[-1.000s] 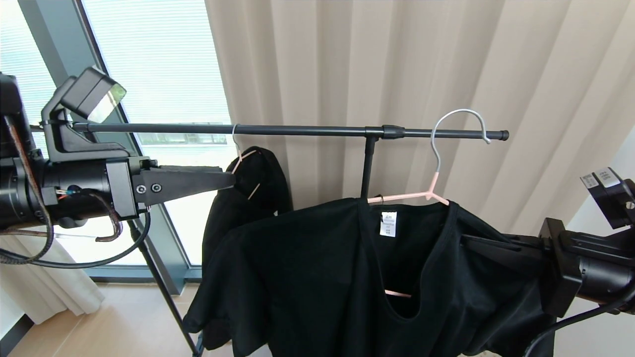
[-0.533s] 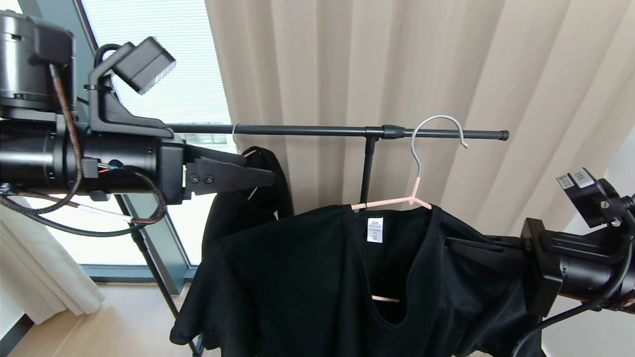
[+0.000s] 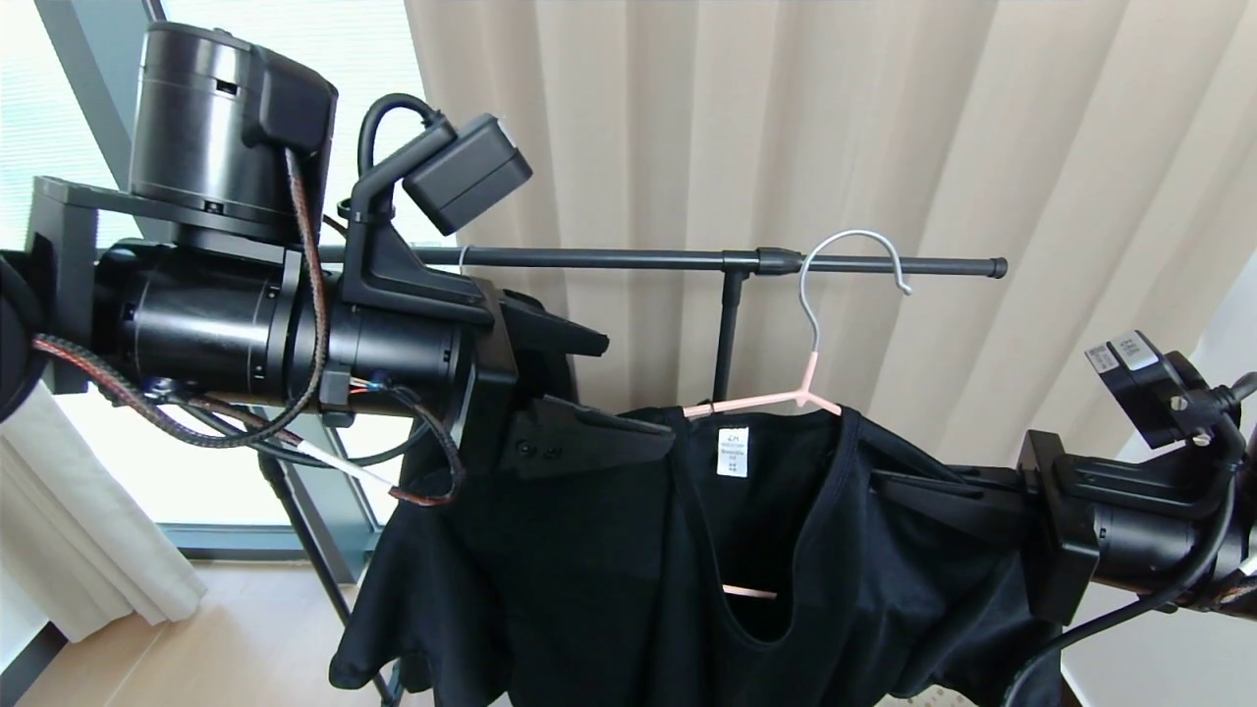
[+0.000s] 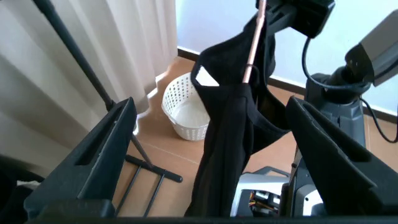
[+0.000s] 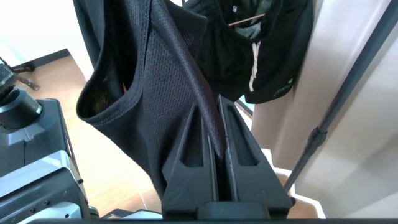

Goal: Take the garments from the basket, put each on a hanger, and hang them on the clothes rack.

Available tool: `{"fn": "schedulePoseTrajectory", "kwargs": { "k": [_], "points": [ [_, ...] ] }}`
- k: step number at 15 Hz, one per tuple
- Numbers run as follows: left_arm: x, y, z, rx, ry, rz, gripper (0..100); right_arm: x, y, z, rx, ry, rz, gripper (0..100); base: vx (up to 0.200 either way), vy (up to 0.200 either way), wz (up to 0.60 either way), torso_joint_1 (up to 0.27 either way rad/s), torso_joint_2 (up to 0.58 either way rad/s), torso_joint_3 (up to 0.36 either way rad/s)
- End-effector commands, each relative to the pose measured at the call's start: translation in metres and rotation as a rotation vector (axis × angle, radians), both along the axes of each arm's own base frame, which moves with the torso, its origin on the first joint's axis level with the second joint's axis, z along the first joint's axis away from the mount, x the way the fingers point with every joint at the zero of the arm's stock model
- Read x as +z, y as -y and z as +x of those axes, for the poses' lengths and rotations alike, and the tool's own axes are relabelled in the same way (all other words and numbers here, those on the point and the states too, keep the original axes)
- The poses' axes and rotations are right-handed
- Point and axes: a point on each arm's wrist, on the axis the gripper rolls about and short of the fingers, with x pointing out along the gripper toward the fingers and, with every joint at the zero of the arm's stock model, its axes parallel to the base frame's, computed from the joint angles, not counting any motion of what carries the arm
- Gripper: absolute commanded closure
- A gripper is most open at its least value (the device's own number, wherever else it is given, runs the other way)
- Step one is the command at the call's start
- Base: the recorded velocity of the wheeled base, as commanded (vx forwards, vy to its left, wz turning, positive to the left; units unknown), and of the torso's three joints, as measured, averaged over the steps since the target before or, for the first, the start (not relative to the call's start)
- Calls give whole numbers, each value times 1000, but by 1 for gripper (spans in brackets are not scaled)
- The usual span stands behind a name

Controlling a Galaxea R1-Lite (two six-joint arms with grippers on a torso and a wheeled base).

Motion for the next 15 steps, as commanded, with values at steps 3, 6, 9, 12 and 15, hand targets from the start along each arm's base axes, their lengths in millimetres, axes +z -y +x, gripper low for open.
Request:
{"fn": "schedulePoseTrajectory", "kwargs": {
  "k": [3,6,9,12,15],
  "points": [
    [-11,6,-2,-32,-39,48,0,0,0,0,2,0,0,100,0,0,0,0,0,0],
    [-9,7,-1,-30,-67,68,0,-1,-1,1,6,3,-5,100,0,0,0,0,0,0],
    [-9,10,3,-13,-70,147,0,0,-5,1,23,10,-6,100,0,0,0,0,0,0],
    [-16,16,6,16,-41,206,0,1,-5,0,23,13,-5,100,0,0,0,0,0,0],
    [-19,17,5,10,-49,214,0,1,-6,0,28,14,-5,100,0,0,0,0,0,0]
  ]
}}
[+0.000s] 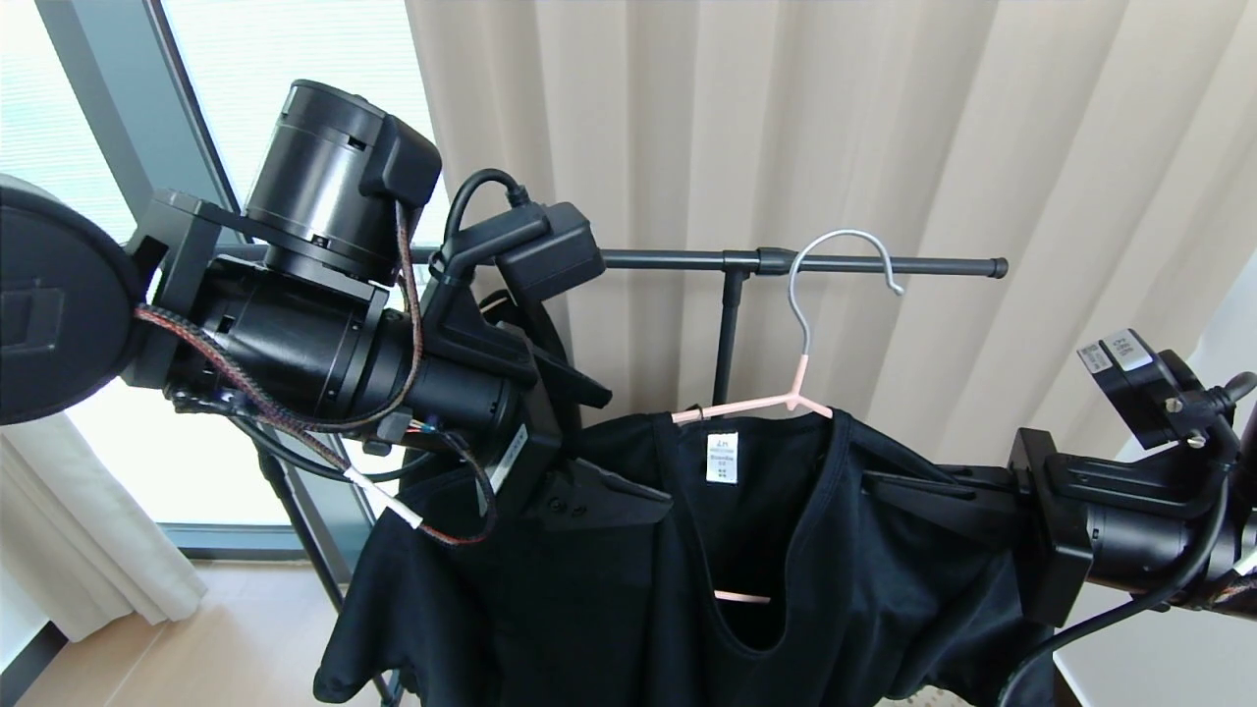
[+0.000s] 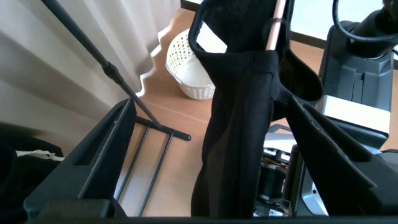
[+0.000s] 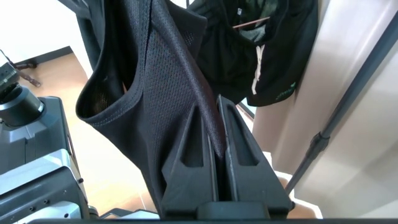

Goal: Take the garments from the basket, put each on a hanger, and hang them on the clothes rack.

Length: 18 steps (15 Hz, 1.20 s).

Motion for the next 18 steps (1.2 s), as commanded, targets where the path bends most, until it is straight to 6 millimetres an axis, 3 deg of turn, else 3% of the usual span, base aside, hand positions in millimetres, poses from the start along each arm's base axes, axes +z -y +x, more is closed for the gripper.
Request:
{"fn": "schedulePoseTrajectory", "kwargs": {
  "k": [1,9,10,18],
  "points": [
    [-3,1,0,-3,-7,6,0,1,-1,-1,5,3,1,100,0,0,0,0,0,0],
    [-11,-1,-2,4,-28,27,0,5,-1,0,7,23,8,100,0,0,0,0,0,0],
    [-11,-2,-2,8,-25,28,100,7,-2,0,7,28,10,100,0,0,0,0,0,0],
    [-2,-11,-12,14,5,10,100,10,1,-3,5,76,-5,100,0,0,0,0,0,0]
  ]
}}
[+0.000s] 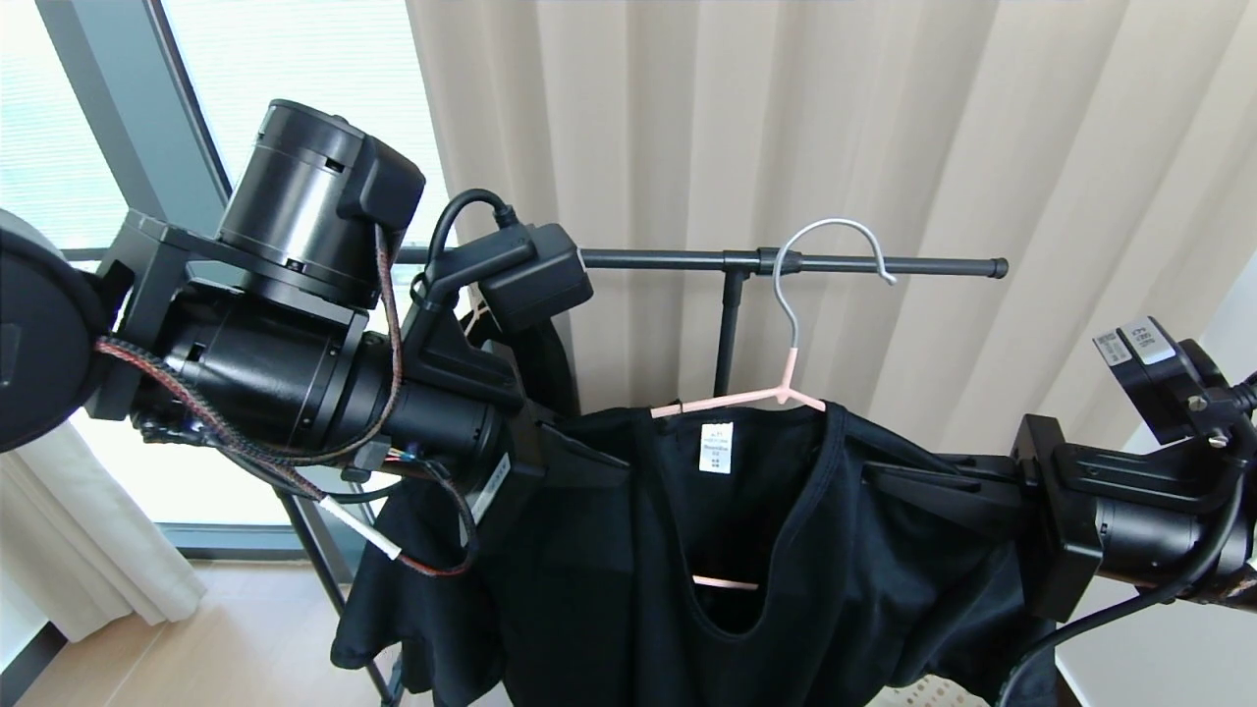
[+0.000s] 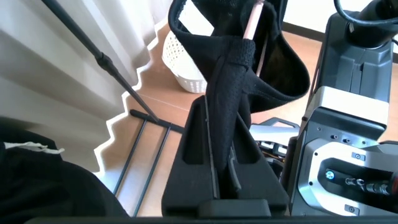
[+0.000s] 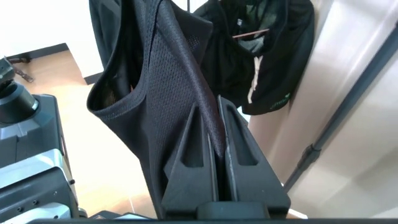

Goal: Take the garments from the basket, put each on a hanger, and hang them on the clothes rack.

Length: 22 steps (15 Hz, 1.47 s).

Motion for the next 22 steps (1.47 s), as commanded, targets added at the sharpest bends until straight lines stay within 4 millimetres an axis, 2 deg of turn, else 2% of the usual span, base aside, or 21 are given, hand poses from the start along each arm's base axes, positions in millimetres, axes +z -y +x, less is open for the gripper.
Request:
{"fn": "schedulePoseTrajectory", "kwargs": {
  "k": [1,3,4,10,14,18,22],
  "points": [
    [2,-3,-2,6,11,-7,100,2,1,-2,-2,9,3,100,0,0,0,0,0,0],
    [2,-3,-3,8,23,-20,100,2,1,-2,-3,9,1,100,0,0,0,0,0,0],
    [2,-4,-4,13,34,-29,100,0,2,-3,-3,7,-2,0,0,0,0,0,0,0],
    [6,-22,-8,64,68,-50,100,0,11,-10,-38,18,-2,0,0,0,0,0,0,0],
    [11,-35,-19,83,92,-64,100,-1,21,-11,-80,18,-4,0,0,0,0,0,0,0],
    [9,-55,-33,130,130,-87,100,-9,29,-13,-125,-7,-12,0,0,0,0,0,0,0],
    [7,-67,-42,158,144,-95,100,-20,36,-14,-154,-29,-38,0,0,0,0,0,0,0]
  ]
}}
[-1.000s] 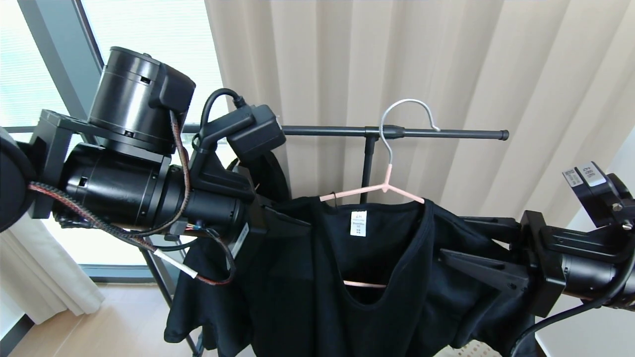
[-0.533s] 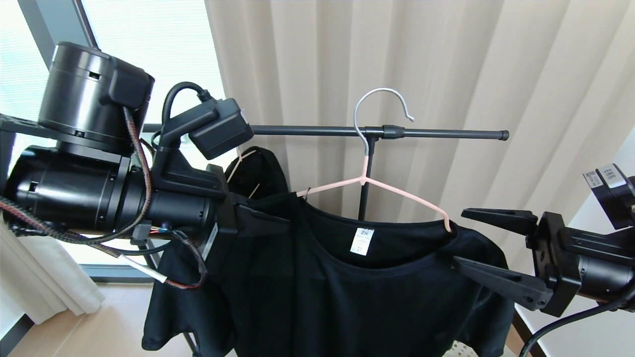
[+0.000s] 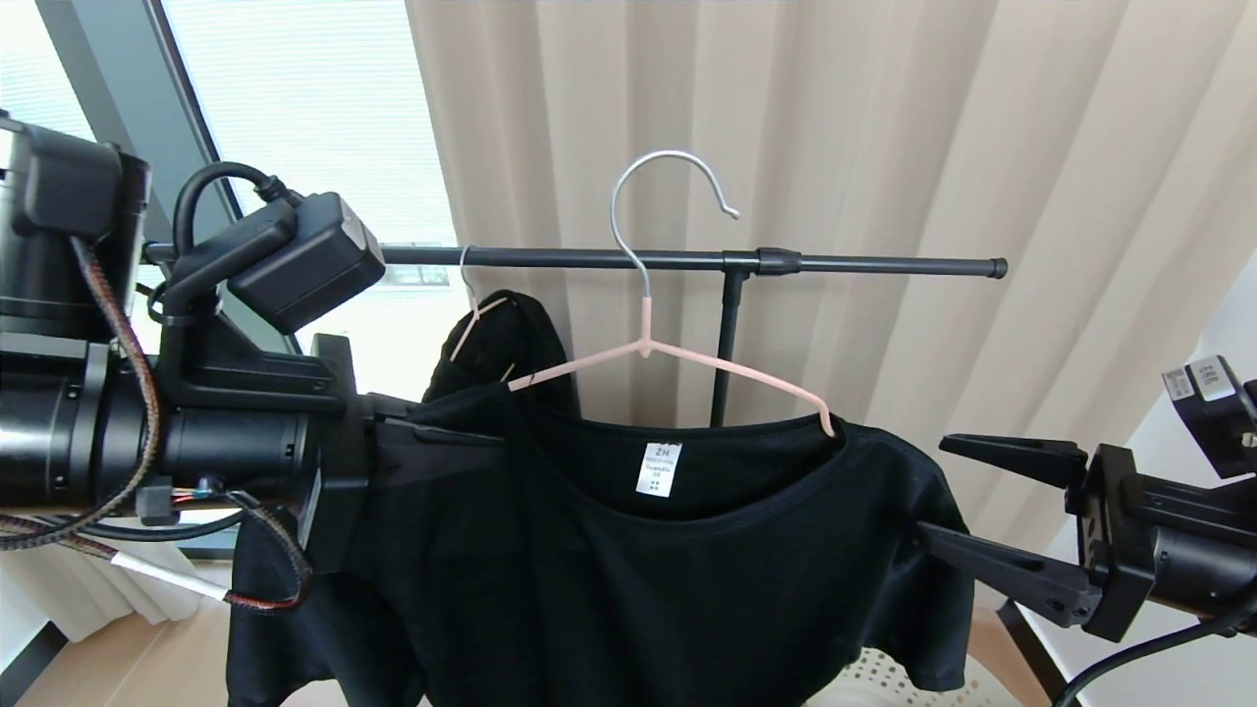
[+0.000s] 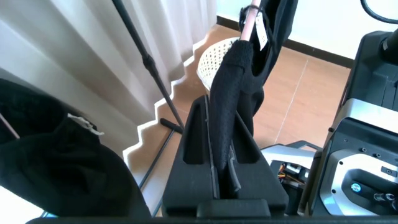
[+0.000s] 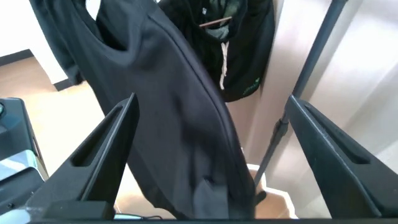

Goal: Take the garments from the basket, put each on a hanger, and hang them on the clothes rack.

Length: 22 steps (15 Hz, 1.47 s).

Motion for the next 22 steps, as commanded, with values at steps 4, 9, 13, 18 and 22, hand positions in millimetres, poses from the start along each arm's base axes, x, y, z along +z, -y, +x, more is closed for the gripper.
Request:
{"fn": "schedulePoseTrajectory", "kwargs": {
  "k": [4,9,13,18,22],
  "points": [
    [4,-10,-11,23,13,-19,100,-31,6,-4,-13,-92,-59,0,0,0,0,0,0,0],
    [2,-10,-12,25,5,-19,100,-38,4,13,-18,-124,-71,0,0,0,0,0,0,0],
    [8,-14,-19,37,9,-48,100,-40,2,28,-13,-117,-89,0,0,0,0,0,0,0],
    [7,-14,-18,41,4,-45,100,-31,16,28,-76,-69,-86,100,0,0,0,0,0,0],
    [-2,-19,-17,65,-15,-27,100,-19,26,26,-124,-18,-79,100,0,0,0,0,0,0]
  ]
}}
